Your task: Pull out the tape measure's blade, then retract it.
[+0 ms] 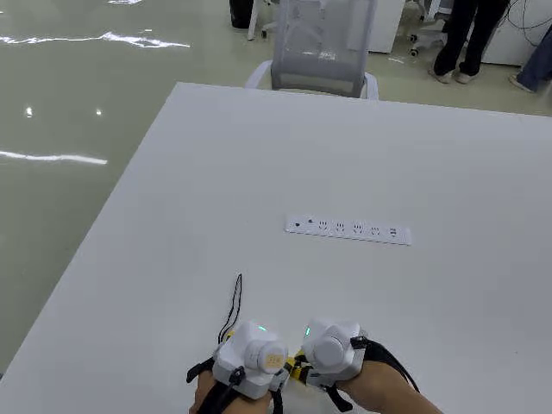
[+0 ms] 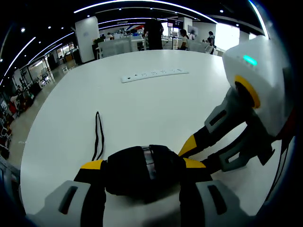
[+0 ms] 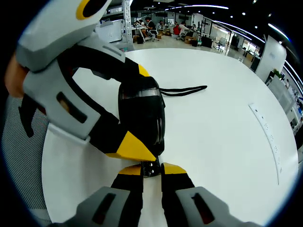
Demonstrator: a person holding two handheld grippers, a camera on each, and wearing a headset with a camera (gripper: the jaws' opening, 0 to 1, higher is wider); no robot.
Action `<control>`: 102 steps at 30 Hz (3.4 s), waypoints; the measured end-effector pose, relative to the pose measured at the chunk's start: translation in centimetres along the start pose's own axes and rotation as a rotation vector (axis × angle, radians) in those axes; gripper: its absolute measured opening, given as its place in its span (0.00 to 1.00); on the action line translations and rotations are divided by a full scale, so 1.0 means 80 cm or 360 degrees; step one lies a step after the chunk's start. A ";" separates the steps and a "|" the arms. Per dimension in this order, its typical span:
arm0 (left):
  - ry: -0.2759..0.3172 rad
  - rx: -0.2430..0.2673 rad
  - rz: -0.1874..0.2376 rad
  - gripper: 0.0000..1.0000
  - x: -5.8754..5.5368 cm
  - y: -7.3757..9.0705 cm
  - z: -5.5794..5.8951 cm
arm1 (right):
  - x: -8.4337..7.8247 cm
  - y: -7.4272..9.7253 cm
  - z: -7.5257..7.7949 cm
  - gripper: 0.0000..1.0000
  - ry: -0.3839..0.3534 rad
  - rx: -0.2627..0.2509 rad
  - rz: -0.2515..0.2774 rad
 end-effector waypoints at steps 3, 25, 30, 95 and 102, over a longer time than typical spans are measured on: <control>0.0000 -0.0002 0.0000 0.60 0.000 0.000 0.000 | 0.002 0.001 -0.001 0.12 -0.0020 -0.0001 0.0009; -0.0011 -0.0024 0.0000 0.60 0.000 0.000 -0.001 | 0.006 -0.006 -0.004 0.12 -0.0042 0.0043 0.0047; -0.0011 -0.0024 0.0007 0.60 -0.001 0.000 -0.001 | 0.007 -0.008 -0.004 0.12 -0.0035 0.0050 0.0049; 0.0026 -0.0045 0.0024 0.60 0.002 -0.002 -0.003 | 0.003 -0.005 -0.004 0.11 -0.0034 0.0039 0.0099; 0.0009 -0.0051 0.0022 0.60 0.002 0.000 -0.002 | 0.003 -0.004 -0.004 0.11 0.0005 0.0047 0.0114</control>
Point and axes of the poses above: the centre of the closed fingertips' face, and the gripper's own axes: y roughly backward along the fingers, z roughly to its right, x roughly out of its top, the point moved 3 cm from there along y, roughly backward along the fingers, and after that the axes turned 9 degrees about z, right-handed, at the moved point
